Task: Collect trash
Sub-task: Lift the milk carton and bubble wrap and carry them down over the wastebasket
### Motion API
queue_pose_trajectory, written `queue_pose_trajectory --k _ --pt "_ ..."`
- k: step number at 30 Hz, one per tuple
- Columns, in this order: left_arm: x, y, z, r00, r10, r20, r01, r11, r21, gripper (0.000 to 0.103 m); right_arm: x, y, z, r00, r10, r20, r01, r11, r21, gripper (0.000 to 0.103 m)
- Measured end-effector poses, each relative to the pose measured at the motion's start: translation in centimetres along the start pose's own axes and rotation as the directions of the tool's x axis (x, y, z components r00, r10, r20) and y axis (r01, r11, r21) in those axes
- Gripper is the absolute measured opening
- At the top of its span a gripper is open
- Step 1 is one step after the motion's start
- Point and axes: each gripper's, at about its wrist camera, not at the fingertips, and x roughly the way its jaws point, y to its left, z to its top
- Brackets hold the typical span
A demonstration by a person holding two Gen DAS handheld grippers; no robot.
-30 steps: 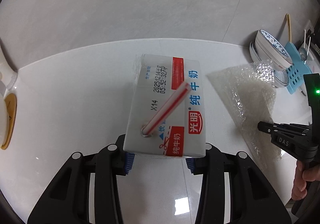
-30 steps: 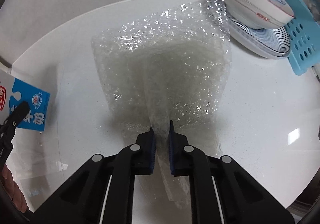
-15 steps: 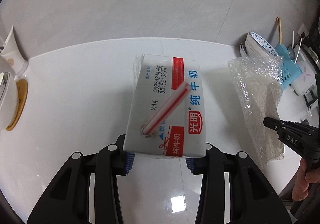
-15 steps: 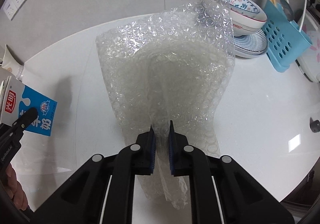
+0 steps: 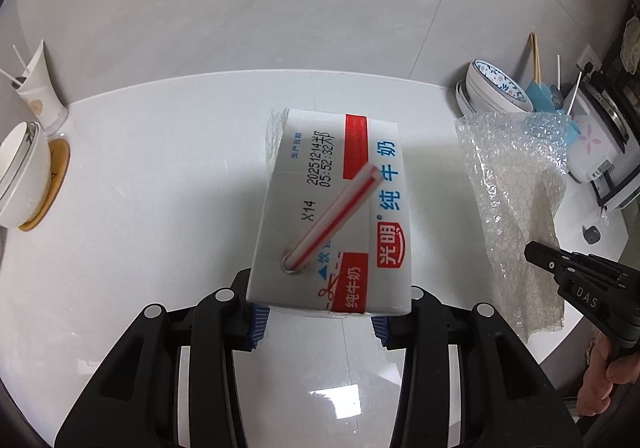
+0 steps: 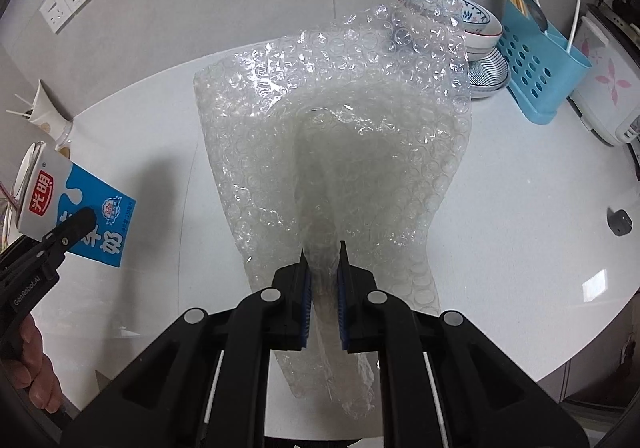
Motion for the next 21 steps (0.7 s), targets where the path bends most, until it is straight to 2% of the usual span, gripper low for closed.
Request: queue_pose_trajectory --k 21 --pt "-4.6 -0.1 -4.9 1.0 0.001 0.002 -0.001 1.0 0.001 0.04 -4.8 0.1 -6.4 0.999 0.042 0.032 -0.041 0.998 -0.038 0.01"
